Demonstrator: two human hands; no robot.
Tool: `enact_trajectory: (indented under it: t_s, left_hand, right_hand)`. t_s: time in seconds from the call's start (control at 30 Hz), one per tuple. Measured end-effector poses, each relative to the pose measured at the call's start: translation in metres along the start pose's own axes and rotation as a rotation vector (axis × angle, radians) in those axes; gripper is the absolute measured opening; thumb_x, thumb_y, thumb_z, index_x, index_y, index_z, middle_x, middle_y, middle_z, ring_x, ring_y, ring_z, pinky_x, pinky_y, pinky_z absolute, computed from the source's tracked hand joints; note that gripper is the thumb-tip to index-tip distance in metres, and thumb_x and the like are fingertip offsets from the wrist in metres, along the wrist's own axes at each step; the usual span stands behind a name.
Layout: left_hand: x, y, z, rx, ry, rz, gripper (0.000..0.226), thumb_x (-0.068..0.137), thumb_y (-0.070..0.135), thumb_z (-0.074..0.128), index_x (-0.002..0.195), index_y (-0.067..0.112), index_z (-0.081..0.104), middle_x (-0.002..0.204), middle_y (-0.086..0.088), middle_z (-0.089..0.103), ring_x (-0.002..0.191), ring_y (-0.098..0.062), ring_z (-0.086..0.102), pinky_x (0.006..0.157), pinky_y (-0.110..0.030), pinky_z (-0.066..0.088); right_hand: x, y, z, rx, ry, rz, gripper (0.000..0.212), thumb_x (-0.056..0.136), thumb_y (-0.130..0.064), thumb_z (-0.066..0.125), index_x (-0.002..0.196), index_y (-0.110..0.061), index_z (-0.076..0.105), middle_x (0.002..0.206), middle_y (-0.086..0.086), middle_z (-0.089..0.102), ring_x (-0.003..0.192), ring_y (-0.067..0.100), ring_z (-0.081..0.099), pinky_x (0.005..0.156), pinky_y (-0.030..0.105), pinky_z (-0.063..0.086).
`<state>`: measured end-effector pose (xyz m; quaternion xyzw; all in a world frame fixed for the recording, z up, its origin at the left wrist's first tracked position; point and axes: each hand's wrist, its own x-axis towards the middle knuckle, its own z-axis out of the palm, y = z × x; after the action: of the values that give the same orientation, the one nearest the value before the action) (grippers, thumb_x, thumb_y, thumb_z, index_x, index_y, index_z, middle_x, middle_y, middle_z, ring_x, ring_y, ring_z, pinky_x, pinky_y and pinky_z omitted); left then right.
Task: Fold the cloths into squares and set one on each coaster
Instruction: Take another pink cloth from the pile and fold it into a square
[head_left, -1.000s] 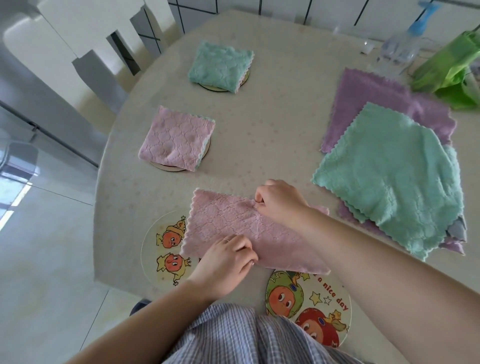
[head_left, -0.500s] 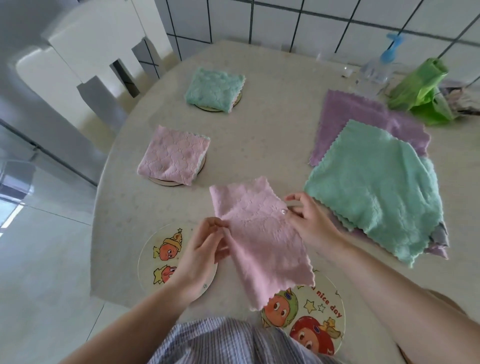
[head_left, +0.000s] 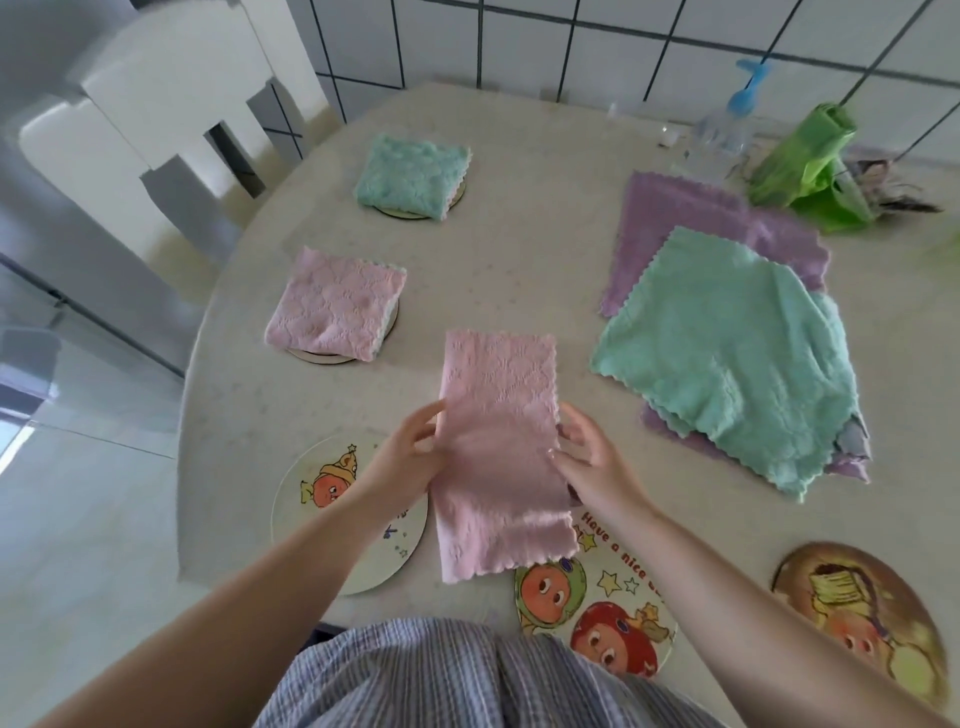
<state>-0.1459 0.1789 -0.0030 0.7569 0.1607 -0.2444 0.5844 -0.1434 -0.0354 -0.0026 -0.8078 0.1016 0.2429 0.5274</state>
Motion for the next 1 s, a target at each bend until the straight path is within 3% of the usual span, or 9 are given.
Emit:
enact_trajectory:
  t_s: [0.07, 0.13, 0.23, 0.3, 0.43, 0.57, 0.73, 0.87, 1.0]
  left_hand:
    - [-0.007, -0.008, -0.002, -0.160, -0.024, -0.062, 0.045, 0.093, 0.004, 0.047, 0.131, 0.027, 0.046, 0.118, -0.005, 0.060, 0.100, -0.024, 0.062, 0.092, -0.051, 0.049]
    - [-0.018, -0.016, -0.001, -0.308, -0.081, -0.132, 0.037, 0.093, 0.003, 0.047, 0.124, 0.022, 0.054, 0.107, -0.010, 0.063, 0.093, -0.025, 0.062, 0.092, -0.048, 0.049]
    - [-0.028, -0.020, 0.001, -0.437, -0.131, -0.192, 0.030, 0.095, 0.005, 0.045, 0.116, 0.017, 0.063, 0.108, -0.013, 0.065, 0.093, -0.027, 0.064, 0.083, -0.041, 0.053]
    - [-0.028, -0.019, -0.001, -0.475, -0.134, -0.205, 0.029, 0.095, 0.008, 0.045, 0.111, 0.018, 0.067, 0.109, -0.015, 0.066, 0.092, -0.029, 0.062, 0.077, -0.040, 0.054]
    - [-0.032, -0.022, -0.004, -0.333, -0.153, -0.321, 0.034, 0.095, 0.007, 0.041, 0.107, 0.020, 0.069, 0.079, -0.008, 0.056, 0.057, -0.015, 0.048, 0.041, -0.023, 0.040]
    - [-0.032, -0.026, -0.004, -0.289, -0.217, -0.379, 0.044, 0.093, -0.005, 0.032, 0.110, 0.018, 0.066, 0.068, -0.005, 0.052, 0.048, -0.009, 0.039, 0.040, -0.018, 0.031]
    - [-0.022, -0.010, -0.009, -0.207, -0.203, -0.332, 0.034, 0.093, -0.001, 0.044, 0.108, 0.018, 0.067, 0.084, -0.018, 0.065, 0.052, -0.011, 0.048, 0.042, -0.017, 0.042]
    - [0.003, 0.010, -0.010, -0.108, -0.109, -0.253, 0.021, 0.092, 0.006, 0.049, 0.092, 0.013, 0.068, 0.055, 0.000, 0.057, 0.042, -0.008, 0.042, 0.040, -0.018, 0.037]
    - [0.032, 0.025, -0.007, -0.090, -0.039, -0.210, 0.022, 0.092, 0.017, 0.054, 0.072, 0.009, 0.058, 0.045, 0.004, 0.051, 0.037, -0.006, 0.044, 0.038, -0.017, 0.040]
  right_hand:
    - [-0.009, 0.004, -0.002, 0.032, -0.034, 0.024, 0.060, 0.091, -0.021, 0.054, 0.143, -0.030, 0.024, 0.119, -0.007, 0.054, 0.109, 0.011, 0.054, 0.084, 0.020, 0.043]
    - [-0.019, 0.006, -0.004, 0.033, -0.089, 0.065, 0.060, 0.092, -0.019, 0.053, 0.142, -0.032, 0.023, 0.105, -0.010, 0.056, 0.096, 0.010, 0.058, 0.069, 0.016, 0.047]
    - [-0.027, 0.005, -0.004, -0.011, -0.105, 0.068, 0.052, 0.093, -0.016, 0.052, 0.138, -0.035, 0.034, 0.107, 0.008, 0.062, 0.103, 0.036, 0.057, 0.082, 0.041, 0.051]
    - [-0.030, 0.006, -0.005, -0.037, -0.107, 0.018, 0.040, 0.093, -0.015, 0.050, 0.128, -0.035, 0.050, 0.109, 0.004, 0.066, 0.100, 0.042, 0.056, 0.091, 0.052, 0.046]
    - [-0.033, 0.017, -0.005, 0.033, -0.146, 0.158, 0.034, 0.095, -0.009, 0.042, 0.110, -0.027, 0.066, 0.104, -0.007, 0.064, 0.091, 0.010, 0.060, 0.084, 0.030, 0.049]
    - [-0.038, 0.026, -0.003, 0.114, -0.200, 0.276, 0.044, 0.092, 0.004, 0.034, 0.108, -0.021, 0.067, 0.071, -0.010, 0.063, 0.054, 0.000, 0.053, 0.050, 0.013, 0.041]
    - [-0.025, 0.014, -0.016, 0.305, -0.228, 0.284, 0.028, 0.092, -0.003, 0.049, 0.107, -0.020, 0.065, 0.052, -0.007, 0.058, 0.040, 0.004, 0.041, 0.037, 0.015, 0.027]
    - [0.004, -0.007, -0.025, 0.280, -0.098, 0.244, 0.021, 0.094, -0.008, 0.046, 0.100, -0.013, 0.066, 0.045, -0.006, 0.052, 0.034, 0.003, 0.039, 0.036, 0.017, 0.026]
    - [0.033, -0.015, -0.029, 0.158, 0.015, 0.266, 0.019, 0.094, -0.013, 0.048, 0.091, -0.017, 0.066, 0.055, -0.002, 0.051, 0.036, 0.005, 0.038, 0.037, 0.017, 0.030]
